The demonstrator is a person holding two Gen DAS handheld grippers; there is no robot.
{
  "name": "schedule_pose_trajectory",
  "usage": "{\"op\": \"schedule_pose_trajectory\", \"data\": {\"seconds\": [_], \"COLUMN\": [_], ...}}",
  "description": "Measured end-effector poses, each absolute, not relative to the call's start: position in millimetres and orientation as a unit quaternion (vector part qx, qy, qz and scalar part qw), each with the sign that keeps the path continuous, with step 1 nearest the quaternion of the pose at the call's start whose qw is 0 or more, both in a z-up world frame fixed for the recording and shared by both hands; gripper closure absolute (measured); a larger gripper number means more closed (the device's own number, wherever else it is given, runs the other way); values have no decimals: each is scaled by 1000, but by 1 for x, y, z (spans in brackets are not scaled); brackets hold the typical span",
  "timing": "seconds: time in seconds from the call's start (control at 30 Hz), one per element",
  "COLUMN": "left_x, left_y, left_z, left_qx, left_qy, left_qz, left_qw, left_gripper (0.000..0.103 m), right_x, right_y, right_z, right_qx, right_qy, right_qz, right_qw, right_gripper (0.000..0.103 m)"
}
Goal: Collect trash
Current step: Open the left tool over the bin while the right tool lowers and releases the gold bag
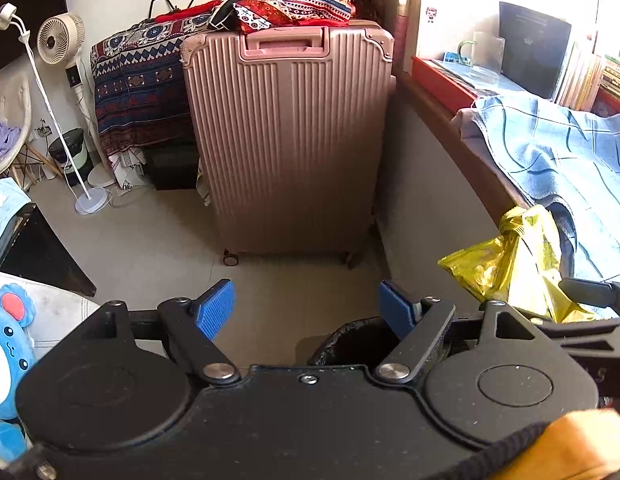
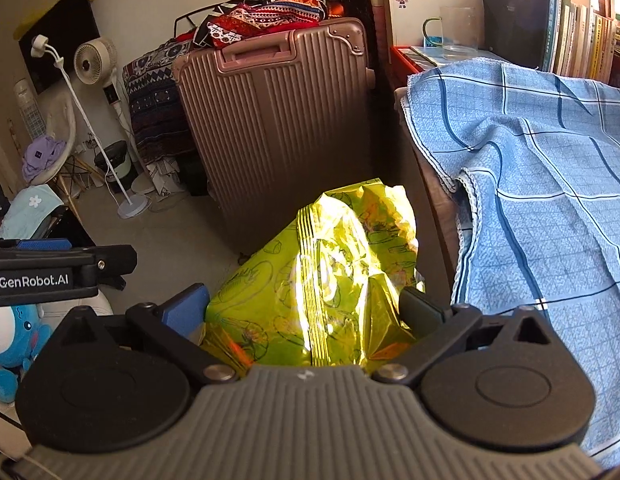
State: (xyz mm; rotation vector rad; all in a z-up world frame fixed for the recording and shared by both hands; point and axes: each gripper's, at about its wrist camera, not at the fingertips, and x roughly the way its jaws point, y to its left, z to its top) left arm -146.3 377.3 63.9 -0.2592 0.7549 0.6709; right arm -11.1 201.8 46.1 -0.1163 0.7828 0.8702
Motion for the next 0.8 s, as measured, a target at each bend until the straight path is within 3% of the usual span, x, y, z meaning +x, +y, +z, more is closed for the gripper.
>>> {"op": "schedule_pose_trajectory", "data": {"seconds": [0.27,0.57,0.8], "left_x": [-143,-137,-117], "left_y": [376,372,364], "left_z": [63,66,80], "left_qx": [-126,-136,-145], "left_qy": [362,357,349], "left_qz": [322,301,235], "left_qw": [866,874,896], "left_gripper": [26,26,29], "right_x": [-7,-20,-20], "right_y": [202,211,203], "right_z": [45,51,47], "right_qx": [-45,-139,-123], "right_qy": [365,322,339], "right_qz": [425,437,431], "right_qw": [828,828,827], "right_gripper": [0,0,0]}}
